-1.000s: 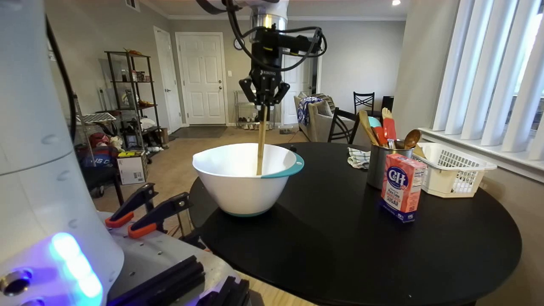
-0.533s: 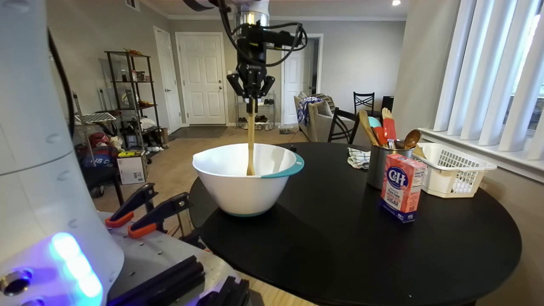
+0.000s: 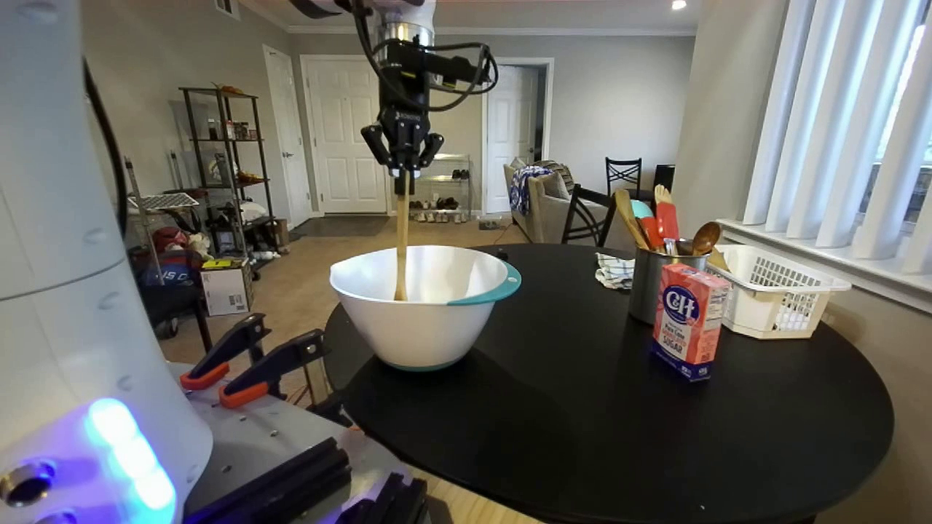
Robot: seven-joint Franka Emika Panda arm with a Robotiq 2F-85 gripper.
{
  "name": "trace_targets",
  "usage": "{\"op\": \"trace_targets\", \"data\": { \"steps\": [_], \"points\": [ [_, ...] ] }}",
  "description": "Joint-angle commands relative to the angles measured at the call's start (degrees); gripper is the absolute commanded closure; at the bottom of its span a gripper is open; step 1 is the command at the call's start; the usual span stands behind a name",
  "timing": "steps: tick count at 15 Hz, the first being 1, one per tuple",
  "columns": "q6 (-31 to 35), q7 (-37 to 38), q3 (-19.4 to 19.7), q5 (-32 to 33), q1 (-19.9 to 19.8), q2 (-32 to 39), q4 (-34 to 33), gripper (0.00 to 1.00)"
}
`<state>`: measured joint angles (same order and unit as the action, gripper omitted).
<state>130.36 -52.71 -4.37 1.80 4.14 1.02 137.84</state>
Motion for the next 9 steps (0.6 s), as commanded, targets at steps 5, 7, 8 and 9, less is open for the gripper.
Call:
{"op": "trace_targets", "data": {
  "steps": [5,7,8,9],
  "points": [
    [-2.32,-6.39,-2.59,-3.63,2.30,0.47,-2.70,0.97],
    [-1.10,-5.53,-2.90,-1.58,2.67,0.65,-3.43,0.97],
    [-0.77,-5.32,-3.07,-1.07,2.80,0.64,-3.69,0.97],
    [-0.46,-4.52,-3.15,0.20,2.98,0.54,-3.95,0.97]
  ]
}}
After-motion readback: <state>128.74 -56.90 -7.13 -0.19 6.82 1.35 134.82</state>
